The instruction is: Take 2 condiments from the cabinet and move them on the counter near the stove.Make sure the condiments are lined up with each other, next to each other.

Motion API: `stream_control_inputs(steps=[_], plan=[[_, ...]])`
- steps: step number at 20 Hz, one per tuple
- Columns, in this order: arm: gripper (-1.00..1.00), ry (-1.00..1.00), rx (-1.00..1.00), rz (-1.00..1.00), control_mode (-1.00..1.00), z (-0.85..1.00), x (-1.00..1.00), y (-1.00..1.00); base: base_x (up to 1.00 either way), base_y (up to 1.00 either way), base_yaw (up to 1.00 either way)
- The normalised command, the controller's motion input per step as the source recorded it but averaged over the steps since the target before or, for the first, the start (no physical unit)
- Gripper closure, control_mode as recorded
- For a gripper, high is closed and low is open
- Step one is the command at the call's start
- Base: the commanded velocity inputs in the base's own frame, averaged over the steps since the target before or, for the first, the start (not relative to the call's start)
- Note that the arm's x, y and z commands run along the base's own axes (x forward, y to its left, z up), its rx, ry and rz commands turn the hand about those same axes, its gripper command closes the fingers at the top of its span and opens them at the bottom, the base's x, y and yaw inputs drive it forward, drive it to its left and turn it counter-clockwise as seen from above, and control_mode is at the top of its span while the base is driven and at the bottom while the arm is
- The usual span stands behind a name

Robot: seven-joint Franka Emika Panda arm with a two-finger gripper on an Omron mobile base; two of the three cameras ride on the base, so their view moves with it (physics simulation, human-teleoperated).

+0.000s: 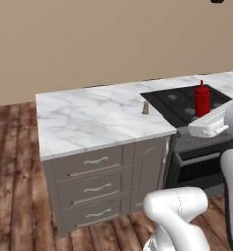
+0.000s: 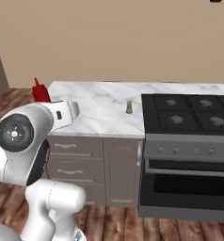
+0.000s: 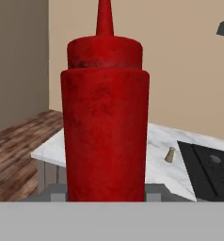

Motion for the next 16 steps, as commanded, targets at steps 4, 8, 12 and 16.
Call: stream_control_inputs(steps=[4,8,12,16], plan=[[1.00,0.00,0.00,0.00,1.00,0.00,0.00,0.00,0.09,0.03,0.02],[1.00,0.00,0.00,0.00,1.00,0.00,0.00,0.00,0.06,0.22,0.02],[1.00,0.00,0.00,0.00,1.00,0.00,0.00,0.00,0.18,0.06,0.03],[1.00,0.00,0.00,0.00,1.00,0.00,0.00,0.00,0.39,0.18,0.05]])
